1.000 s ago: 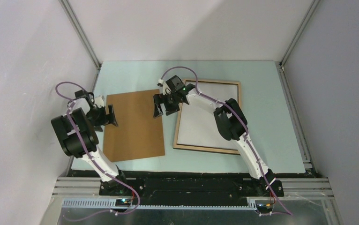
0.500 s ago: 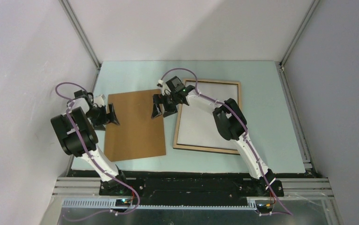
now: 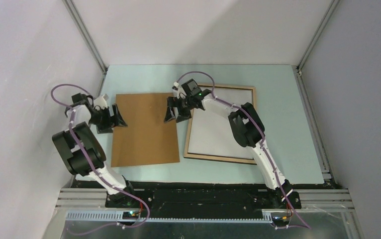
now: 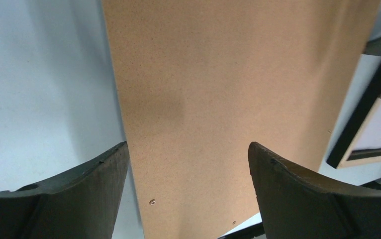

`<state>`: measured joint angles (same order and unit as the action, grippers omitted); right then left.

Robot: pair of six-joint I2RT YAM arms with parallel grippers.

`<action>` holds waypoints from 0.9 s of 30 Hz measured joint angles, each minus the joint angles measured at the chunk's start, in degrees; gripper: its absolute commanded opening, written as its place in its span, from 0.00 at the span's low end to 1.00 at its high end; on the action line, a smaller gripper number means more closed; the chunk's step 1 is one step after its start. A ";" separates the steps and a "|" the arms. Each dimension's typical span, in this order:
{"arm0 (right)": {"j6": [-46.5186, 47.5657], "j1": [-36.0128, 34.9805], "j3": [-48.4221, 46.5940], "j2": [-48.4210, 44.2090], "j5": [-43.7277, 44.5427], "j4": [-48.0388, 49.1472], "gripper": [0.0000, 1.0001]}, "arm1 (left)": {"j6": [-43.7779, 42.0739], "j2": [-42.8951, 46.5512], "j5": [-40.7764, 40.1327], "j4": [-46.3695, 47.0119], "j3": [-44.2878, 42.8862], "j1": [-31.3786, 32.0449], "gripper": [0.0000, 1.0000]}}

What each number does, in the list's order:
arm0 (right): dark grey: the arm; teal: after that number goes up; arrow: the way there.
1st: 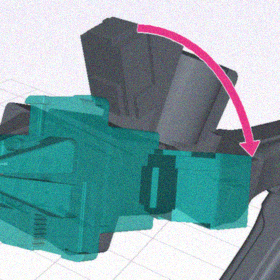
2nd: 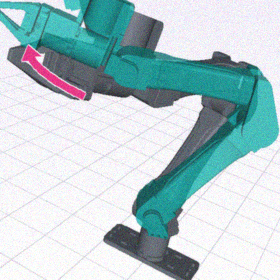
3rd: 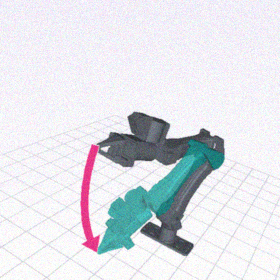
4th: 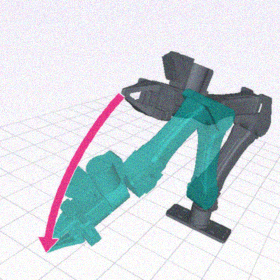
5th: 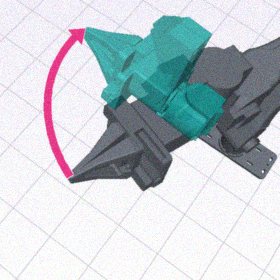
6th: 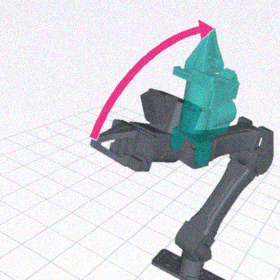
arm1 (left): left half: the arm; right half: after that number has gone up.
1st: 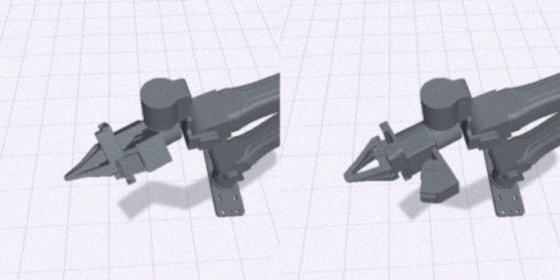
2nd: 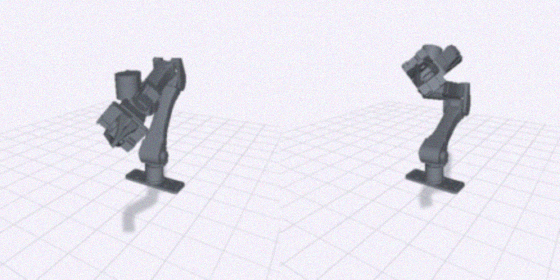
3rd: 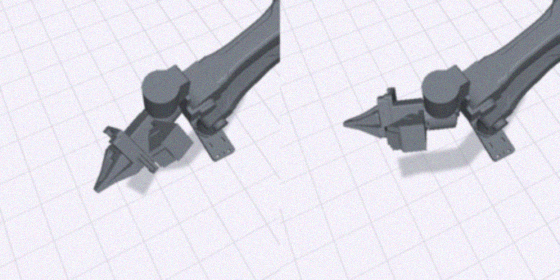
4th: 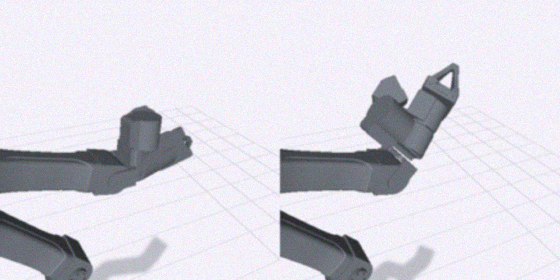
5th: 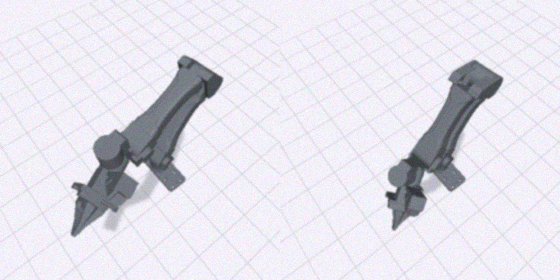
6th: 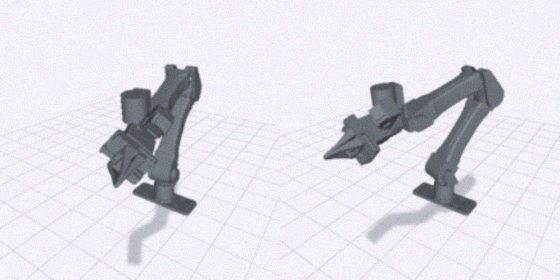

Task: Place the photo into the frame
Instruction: Turn over the photo frame item at the center of the board.

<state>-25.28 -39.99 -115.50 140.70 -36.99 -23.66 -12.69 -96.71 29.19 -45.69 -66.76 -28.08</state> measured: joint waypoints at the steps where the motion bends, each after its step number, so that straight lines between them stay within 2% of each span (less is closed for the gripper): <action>1: -0.09 0.20 0.35 -0.17 0.00 0.20 0.92 | -0.02 1.18 0.92 -0.33 0.00 0.00 0.89; 15: -1.05 2.67 6.29 -2.29 -5.20 6.58 0.93 | 1.29 13.77 14.71 -5.44 -5.84 1.07 0.90; 27: -1.75 4.70 10.21 -2.29 -16.37 14.62 0.92 | 5.38 16.02 19.58 -6.95 -9.14 8.63 0.90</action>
<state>-27.03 -35.29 -105.30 138.41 -53.36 -9.04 -7.31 -80.68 48.77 -52.64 -75.90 -19.44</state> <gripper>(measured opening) 0.923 0.898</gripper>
